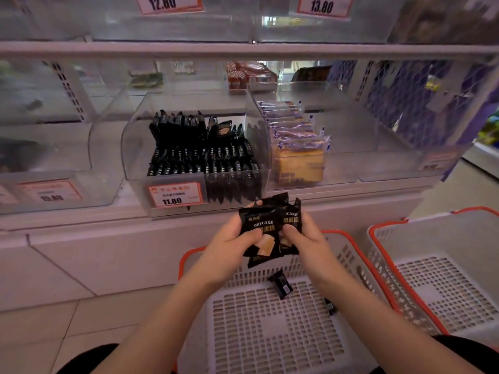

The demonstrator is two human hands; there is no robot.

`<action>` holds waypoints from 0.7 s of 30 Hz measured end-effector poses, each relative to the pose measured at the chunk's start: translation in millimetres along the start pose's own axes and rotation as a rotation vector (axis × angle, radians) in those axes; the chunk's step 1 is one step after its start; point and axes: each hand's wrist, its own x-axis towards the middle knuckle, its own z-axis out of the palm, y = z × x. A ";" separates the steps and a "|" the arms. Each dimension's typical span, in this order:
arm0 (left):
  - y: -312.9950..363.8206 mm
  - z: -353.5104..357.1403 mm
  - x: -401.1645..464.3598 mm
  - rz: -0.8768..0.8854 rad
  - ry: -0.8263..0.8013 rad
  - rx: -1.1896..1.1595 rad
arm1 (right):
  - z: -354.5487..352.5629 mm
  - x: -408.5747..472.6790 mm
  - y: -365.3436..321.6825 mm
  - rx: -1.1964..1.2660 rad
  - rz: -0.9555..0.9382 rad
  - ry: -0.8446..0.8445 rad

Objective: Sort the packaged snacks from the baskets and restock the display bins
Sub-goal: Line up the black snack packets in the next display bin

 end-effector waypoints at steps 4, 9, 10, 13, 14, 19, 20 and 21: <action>4.1 -3.4 4.3 0.063 0.113 -0.079 | 20.2 0.2 -16.3 0.066 -0.096 -0.061; 20.8 -26.8 19.3 0.135 0.192 -0.146 | 43.9 16.8 -55.2 0.036 -0.202 -0.197; 24.8 -33.3 22.4 0.150 0.209 -0.155 | 49.2 23.7 -61.6 0.000 -0.228 -0.215; 37.2 -50.8 28.9 0.194 0.245 -0.218 | 67.4 46.5 -78.6 -0.070 -0.265 -0.244; 41.9 -56.6 31.0 0.208 0.260 -0.239 | 72.6 54.1 -83.8 -0.074 -0.269 -0.251; 66.7 -90.4 47.2 0.231 0.343 -0.340 | 85.2 89.3 -106.2 -0.161 -0.308 -0.278; 70.7 -95.8 52.2 0.225 0.357 -0.345 | 87.0 95.2 -109.3 -0.137 -0.286 -0.283; 73.8 -99.6 58.4 0.211 0.368 -0.340 | 87.9 101.9 -109.5 -0.120 -0.261 -0.281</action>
